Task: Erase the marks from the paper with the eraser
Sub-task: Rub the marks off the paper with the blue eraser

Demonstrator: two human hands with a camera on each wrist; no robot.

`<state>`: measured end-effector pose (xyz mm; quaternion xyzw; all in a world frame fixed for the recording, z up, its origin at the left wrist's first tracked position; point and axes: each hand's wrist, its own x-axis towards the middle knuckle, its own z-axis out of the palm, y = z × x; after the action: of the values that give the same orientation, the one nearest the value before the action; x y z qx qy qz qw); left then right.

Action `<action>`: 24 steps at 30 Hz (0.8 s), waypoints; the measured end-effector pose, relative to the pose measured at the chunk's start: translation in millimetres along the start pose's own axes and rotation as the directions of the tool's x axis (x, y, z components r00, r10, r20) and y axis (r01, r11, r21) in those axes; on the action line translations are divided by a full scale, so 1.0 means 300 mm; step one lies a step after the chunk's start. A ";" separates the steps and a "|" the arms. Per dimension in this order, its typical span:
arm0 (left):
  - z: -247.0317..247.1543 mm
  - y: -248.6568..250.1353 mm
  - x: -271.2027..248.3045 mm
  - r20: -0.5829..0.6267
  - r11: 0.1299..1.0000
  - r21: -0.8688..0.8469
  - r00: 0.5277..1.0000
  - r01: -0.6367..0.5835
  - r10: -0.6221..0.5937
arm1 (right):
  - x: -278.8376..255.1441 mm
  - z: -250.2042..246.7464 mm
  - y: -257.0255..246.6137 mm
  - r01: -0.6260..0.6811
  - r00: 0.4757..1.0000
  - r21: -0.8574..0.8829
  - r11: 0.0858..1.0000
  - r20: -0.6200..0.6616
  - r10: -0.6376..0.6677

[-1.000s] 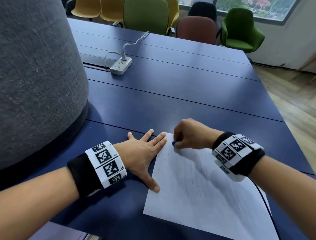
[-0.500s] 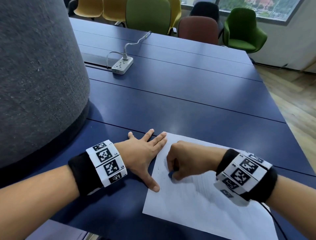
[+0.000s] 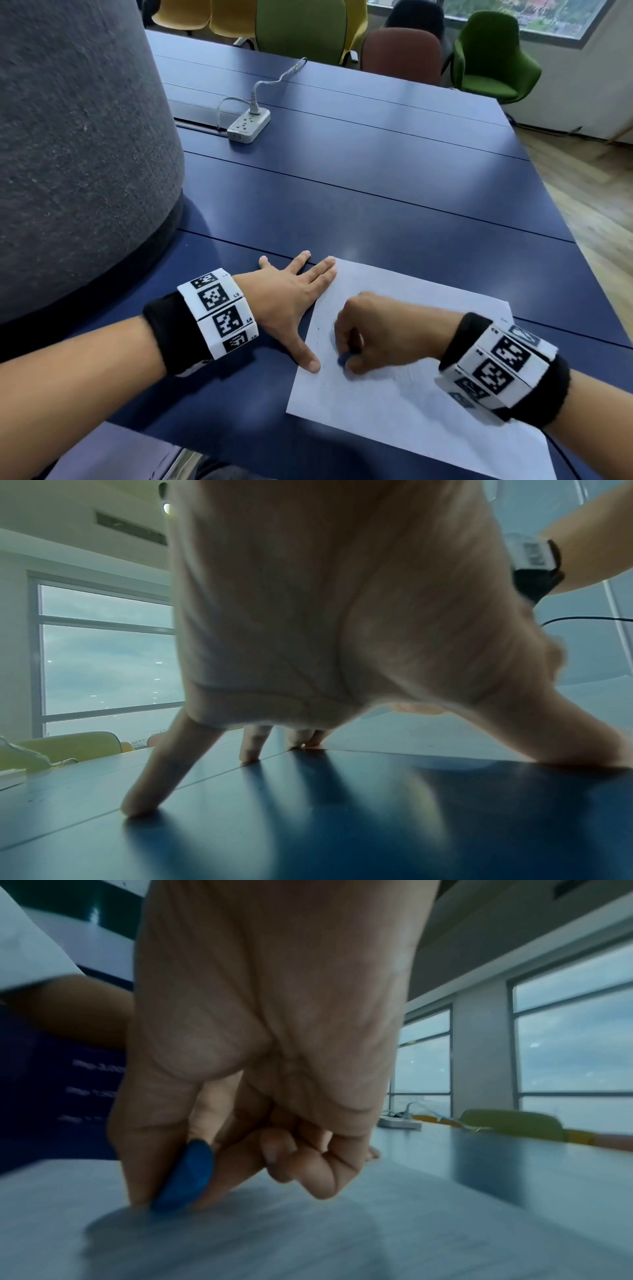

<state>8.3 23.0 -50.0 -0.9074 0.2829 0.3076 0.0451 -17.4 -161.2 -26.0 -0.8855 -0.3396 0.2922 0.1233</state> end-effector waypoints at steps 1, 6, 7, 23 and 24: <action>0.000 0.000 0.000 0.003 1.000 0.004 1.000 0.001 -0.001 | -0.009 0.009 -0.018 0.027 0.998 0.008 1.000 0.059 -0.027; 0.001 -0.001 0.006 0.013 1.000 0.010 1.000 0.004 -0.004 | 0.007 -0.016 0.024 -0.058 0.992 -0.021 0.998 -0.114 0.055; 0.001 -0.002 0.006 0.013 1.000 0.010 1.000 0.003 -0.003 | 0.003 -0.007 0.016 -0.036 0.995 -0.020 0.999 -0.099 0.033; 0.001 0.008 0.002 0.020 1.000 -0.007 1.000 0.000 0.000 | 0.004 0.014 0.021 -0.064 0.986 -0.030 0.998 -0.157 0.059; 0.001 0.008 0.001 0.019 1.000 -0.010 1.000 0.002 -0.002 | 0.003 0.016 0.024 -0.064 0.985 -0.036 0.997 -0.164 0.057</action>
<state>6.9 20.9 -50.4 -0.9049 0.2801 0.3174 0.0435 -16.0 -166.0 -33.2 -0.9187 -0.3072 0.2155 0.1232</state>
